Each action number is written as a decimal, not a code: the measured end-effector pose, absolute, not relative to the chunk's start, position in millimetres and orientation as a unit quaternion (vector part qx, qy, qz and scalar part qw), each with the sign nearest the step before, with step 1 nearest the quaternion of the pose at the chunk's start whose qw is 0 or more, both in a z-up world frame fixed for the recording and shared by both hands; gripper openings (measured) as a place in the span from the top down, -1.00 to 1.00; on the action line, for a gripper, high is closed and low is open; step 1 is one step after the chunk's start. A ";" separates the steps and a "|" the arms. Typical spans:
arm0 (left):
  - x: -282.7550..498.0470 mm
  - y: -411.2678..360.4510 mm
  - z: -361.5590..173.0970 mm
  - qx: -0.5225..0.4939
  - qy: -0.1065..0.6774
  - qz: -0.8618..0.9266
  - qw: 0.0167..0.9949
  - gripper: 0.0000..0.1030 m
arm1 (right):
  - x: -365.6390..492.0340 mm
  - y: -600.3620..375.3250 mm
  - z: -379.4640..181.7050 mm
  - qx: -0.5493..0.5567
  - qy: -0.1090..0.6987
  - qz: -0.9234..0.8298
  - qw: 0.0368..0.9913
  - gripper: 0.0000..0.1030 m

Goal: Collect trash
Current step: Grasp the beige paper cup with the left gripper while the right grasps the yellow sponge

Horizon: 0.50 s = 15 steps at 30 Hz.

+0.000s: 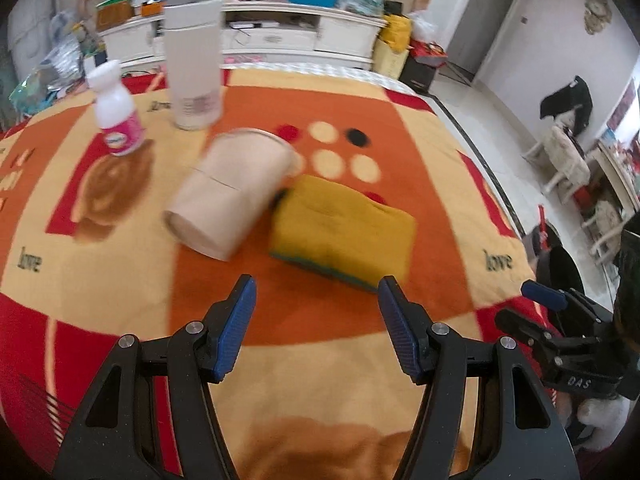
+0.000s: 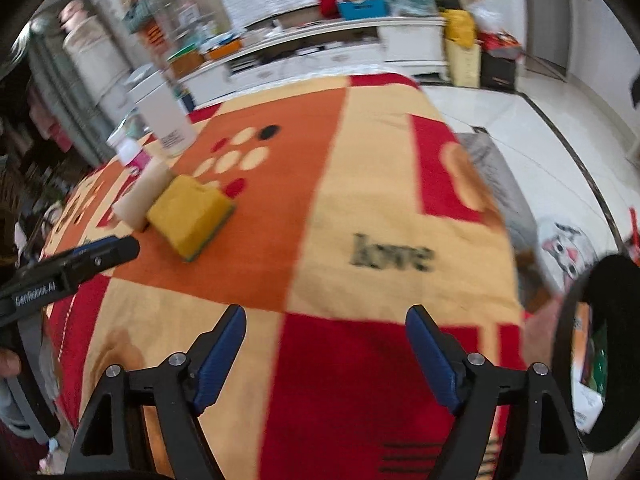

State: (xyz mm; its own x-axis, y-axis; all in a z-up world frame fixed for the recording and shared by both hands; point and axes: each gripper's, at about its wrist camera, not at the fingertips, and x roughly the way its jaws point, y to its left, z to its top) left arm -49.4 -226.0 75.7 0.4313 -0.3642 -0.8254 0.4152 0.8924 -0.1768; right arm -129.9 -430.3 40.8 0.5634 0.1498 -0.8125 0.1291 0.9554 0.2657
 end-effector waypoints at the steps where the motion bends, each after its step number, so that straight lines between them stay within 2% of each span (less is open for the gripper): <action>1: -43.5 -219.1 77.2 0.029 0.478 -0.227 0.848 -0.21 | -124.4 -423.9 42.3 0.143 0.467 0.015 0.873 -0.59; 8: -5.7 -192.7 79.8 0.030 0.476 -0.214 0.853 -0.23 | -89.1 -385.1 51.8 0.100 0.463 0.064 0.878 -0.64; 15: 36.2 -175.6 76.7 -0.033 0.495 -0.227 0.838 -0.23 | -56.6 -365.0 56.4 0.091 0.457 0.091 0.880 -0.67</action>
